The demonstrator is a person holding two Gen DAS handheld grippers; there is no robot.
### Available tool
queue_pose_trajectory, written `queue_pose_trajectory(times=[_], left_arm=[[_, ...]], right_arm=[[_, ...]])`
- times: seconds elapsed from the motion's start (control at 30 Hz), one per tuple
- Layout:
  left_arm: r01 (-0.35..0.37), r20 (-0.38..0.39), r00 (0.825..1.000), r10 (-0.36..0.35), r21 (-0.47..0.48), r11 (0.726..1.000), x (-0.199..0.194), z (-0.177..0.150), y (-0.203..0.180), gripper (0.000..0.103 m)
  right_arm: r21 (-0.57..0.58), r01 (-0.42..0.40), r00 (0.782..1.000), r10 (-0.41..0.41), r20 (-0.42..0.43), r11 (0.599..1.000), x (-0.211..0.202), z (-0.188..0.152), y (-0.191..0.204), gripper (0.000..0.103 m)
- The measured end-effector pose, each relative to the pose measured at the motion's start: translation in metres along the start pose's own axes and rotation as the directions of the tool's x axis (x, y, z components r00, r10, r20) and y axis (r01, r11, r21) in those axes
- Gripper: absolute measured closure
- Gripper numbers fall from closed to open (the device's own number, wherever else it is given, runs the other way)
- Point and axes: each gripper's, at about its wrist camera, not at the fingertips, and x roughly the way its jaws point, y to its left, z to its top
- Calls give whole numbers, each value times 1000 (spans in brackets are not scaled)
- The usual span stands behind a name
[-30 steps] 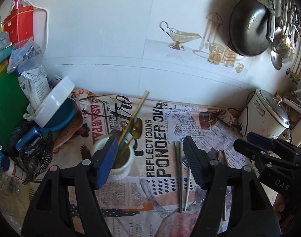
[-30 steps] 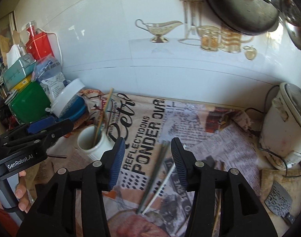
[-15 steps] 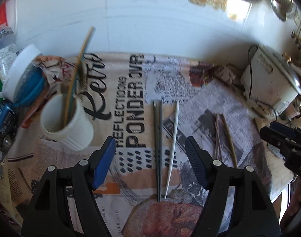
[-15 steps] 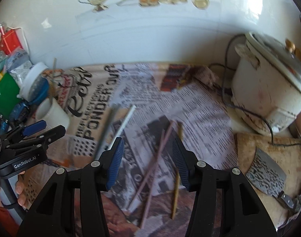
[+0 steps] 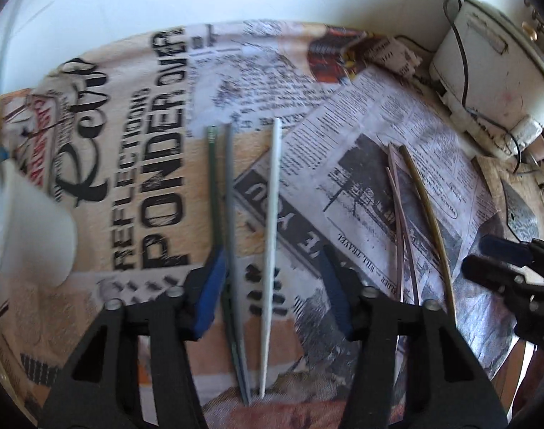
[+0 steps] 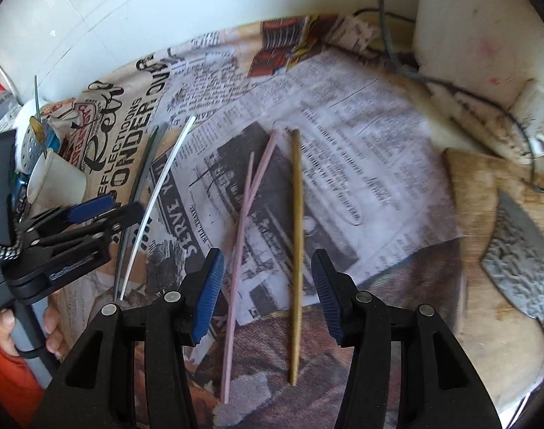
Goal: Organize utensils
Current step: 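Grasp the pink stick with the right tool while the left tool grasps the white stick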
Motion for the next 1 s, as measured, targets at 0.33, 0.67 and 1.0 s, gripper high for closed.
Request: queue_pose_trajectory(times=[0.33,0.67,1.0], left_arm=[[4,-14,1000,-3,9,1000,12,6,-2,67],[45,-54,998,-45,4,999,33,26,9,75],[80,-103,992,-73,69,994,51,59,-7,76]], right_arm=[[12,-66,993,67,-99,998,47,14,8,89],[41,-102,989,106,-106,994,50,13,3,98],[53,-109,993,111,-28,993,25,13,-4,98]])
